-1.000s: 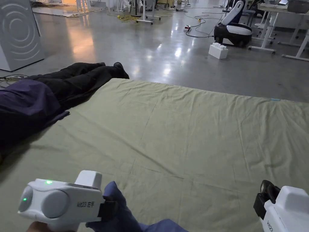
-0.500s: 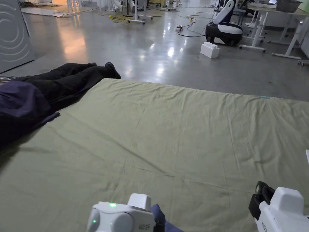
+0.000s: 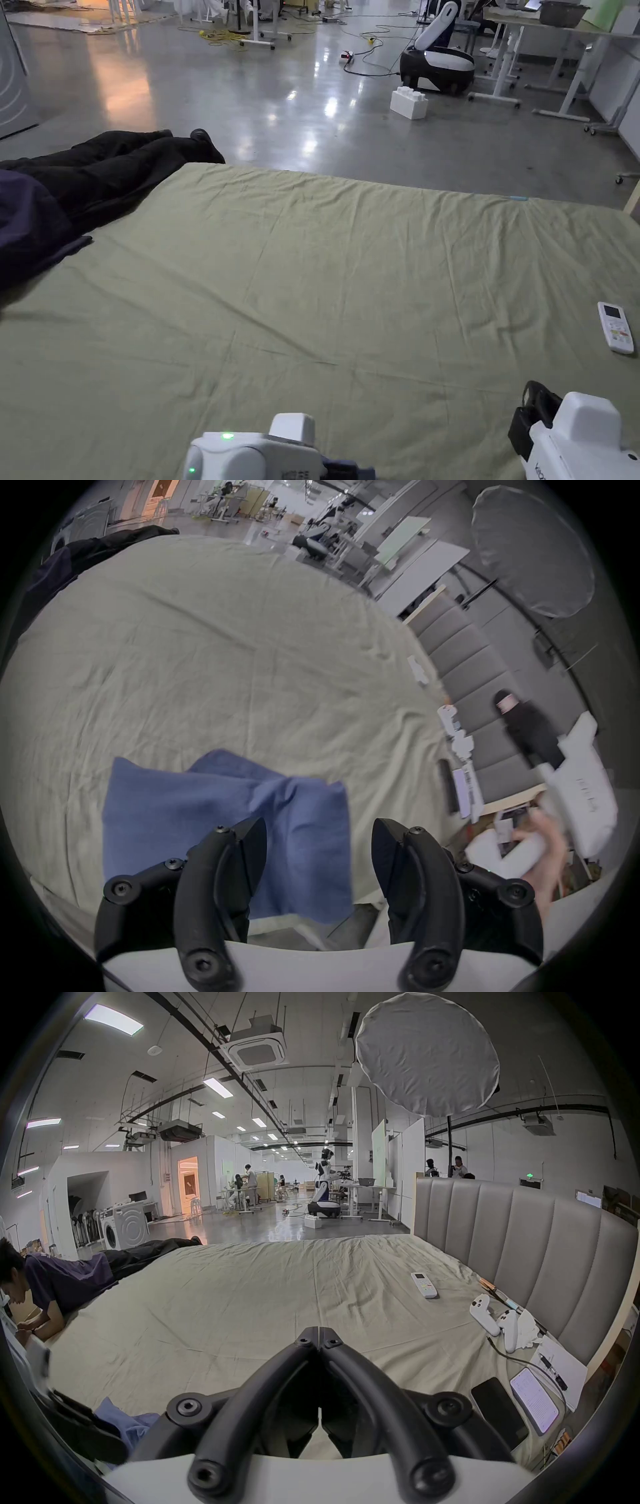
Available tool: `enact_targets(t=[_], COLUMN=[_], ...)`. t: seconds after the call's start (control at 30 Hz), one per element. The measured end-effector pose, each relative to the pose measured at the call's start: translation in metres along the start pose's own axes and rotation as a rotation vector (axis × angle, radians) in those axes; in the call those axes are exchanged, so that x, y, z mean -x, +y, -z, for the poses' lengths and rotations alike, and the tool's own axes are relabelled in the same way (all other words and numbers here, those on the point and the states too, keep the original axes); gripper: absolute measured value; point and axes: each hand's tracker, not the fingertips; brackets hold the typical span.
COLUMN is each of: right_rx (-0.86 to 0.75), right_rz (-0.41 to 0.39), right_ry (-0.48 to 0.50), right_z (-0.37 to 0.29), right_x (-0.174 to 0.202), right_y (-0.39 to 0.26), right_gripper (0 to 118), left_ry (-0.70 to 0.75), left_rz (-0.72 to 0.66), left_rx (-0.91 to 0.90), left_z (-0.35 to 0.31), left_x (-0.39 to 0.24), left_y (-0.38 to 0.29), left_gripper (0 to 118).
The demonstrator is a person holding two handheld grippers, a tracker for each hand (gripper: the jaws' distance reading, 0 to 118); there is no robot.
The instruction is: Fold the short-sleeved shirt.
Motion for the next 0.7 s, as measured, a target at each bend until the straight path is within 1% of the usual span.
enact_targets(t=[0.07,0.1,0.13,0.17,0.2,0.27,0.33,0.37,0.43,0.57,0.6,0.7], right_rx=[-0.001,-0.001,0.0,0.001,0.002,0.005,0.008,0.011,0.013,0.022,0.023,0.021], right_rz=[0.0,0.0,0.002,0.003,0.005,0.007,0.009,0.009,0.007,0.008,0.01,0.011], right_ry=[-0.001,-0.002,-0.001,0.0,0.0,0.002,0.003,0.004,0.003,-0.003,-0.004,-0.005], right_z=[0.0,0.0,0.0,0.0,0.0,0.0,0.001,0.001,0.001,0.002,0.002,0.001], right_x=[-0.001,-0.001,-0.001,-0.001,-0.001,0.0,-0.001,-0.001,-0.002,-0.004,-0.005,-0.006], right_y=[0.0,0.0,0.0,-0.001,-0.001,-0.002,-0.004,-0.005,-0.007,-0.008,-0.009,-0.008], right_gripper=[0,0,0,0,0,0,0,0,0,0,0,0], left_ry=[-0.051,-0.044,-0.029,-0.006,0.028,0.087,0.059,0.021,-0.021,-0.015,-0.014,0.011], left_rz=[-0.001,-0.004,-0.009,-0.014,-0.012,0.012,0.003,-0.015,-0.036,-0.059,-0.058,-0.055], left_rx=[-0.056,-0.065,-0.067,-0.071,-0.065,-0.028,0.02,0.051,0.077,0.116,0.12,0.122], left_z=[-0.02,-0.026,-0.029,-0.028,-0.024,-0.01,0.007,0.016,0.033,0.068,0.076,0.091], left_x=[0.004,0.006,0.008,0.01,0.011,0.01,0.007,0.006,0.002,-0.003,-0.003,-0.002], left_y=[0.005,0.006,0.007,0.009,0.009,0.005,-0.001,-0.005,-0.012,-0.02,-0.022,-0.026], left_gripper=[63,59,48,24,24,15,15,15,11,9,6,5])
